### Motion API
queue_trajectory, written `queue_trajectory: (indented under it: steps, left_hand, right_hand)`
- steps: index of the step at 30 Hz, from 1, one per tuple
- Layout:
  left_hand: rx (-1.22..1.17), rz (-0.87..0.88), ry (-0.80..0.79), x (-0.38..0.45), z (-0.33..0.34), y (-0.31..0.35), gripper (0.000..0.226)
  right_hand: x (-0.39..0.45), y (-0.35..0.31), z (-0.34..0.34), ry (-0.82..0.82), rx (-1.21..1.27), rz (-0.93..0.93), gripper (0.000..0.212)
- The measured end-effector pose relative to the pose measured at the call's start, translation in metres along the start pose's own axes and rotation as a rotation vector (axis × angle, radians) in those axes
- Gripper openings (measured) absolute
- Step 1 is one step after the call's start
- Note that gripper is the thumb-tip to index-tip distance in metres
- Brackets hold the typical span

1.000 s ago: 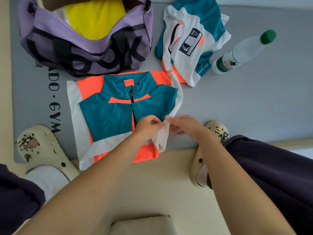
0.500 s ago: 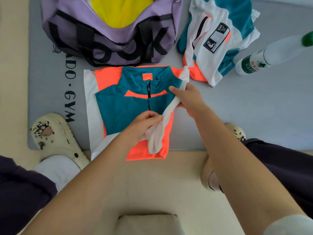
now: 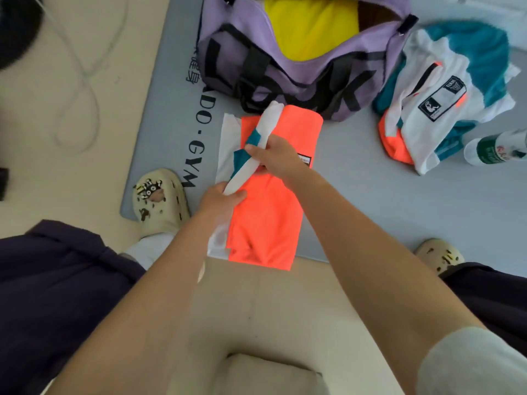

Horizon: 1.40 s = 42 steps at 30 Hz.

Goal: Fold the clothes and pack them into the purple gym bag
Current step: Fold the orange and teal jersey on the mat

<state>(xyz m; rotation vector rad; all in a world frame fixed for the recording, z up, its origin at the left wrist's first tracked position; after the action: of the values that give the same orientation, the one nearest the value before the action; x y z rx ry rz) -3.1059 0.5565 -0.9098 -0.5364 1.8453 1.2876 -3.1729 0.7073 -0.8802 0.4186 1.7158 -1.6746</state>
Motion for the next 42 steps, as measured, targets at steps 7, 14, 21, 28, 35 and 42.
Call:
queue_trajectory:
  steps: [7,14,21,28,35,42]
  left_hand:
    - [0.014,-0.064,0.098,0.002,-0.002,-0.026,0.019]
    - [0.018,-0.079,0.106,-0.003,-0.005,-0.032,0.013]
    - [0.203,-0.093,0.151,-0.004,-0.006,-0.040,0.019]
    - [0.889,-0.240,-0.121,-0.004,0.015,0.010,0.069]
    - [1.166,0.642,0.075,0.017,0.099,0.101,0.018]
    - [1.448,0.546,-0.392,0.063,0.147,0.124,0.027]
  right_hand:
    - [-0.029,0.044,-0.051,0.506,-0.153,0.053,0.010]
    - [-0.057,0.102,-0.052,0.268,-0.151,0.313,0.018]
    - [-0.062,0.111,-0.049,0.238,-0.093,0.271,0.020]
    - [-0.077,0.116,-0.083,0.314,-0.243,0.160,0.005]
    - [-0.082,0.108,-0.135,0.067,-0.512,0.172,0.013]
    - [-0.078,0.092,-0.181,-0.056,-0.744,0.122,0.038]
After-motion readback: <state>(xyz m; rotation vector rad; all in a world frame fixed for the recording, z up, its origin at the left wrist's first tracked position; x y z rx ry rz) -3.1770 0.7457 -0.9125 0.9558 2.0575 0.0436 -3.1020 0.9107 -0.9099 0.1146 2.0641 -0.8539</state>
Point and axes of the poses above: each hand's wrist, its own x-axis towards the middle knuckle, its own z-axis out of the palm, y = z × x, the point moved 1 cm from there along x, towards the middle knuckle, and after that the axes turned 11 degrees about -y, right-handed, at the moved point
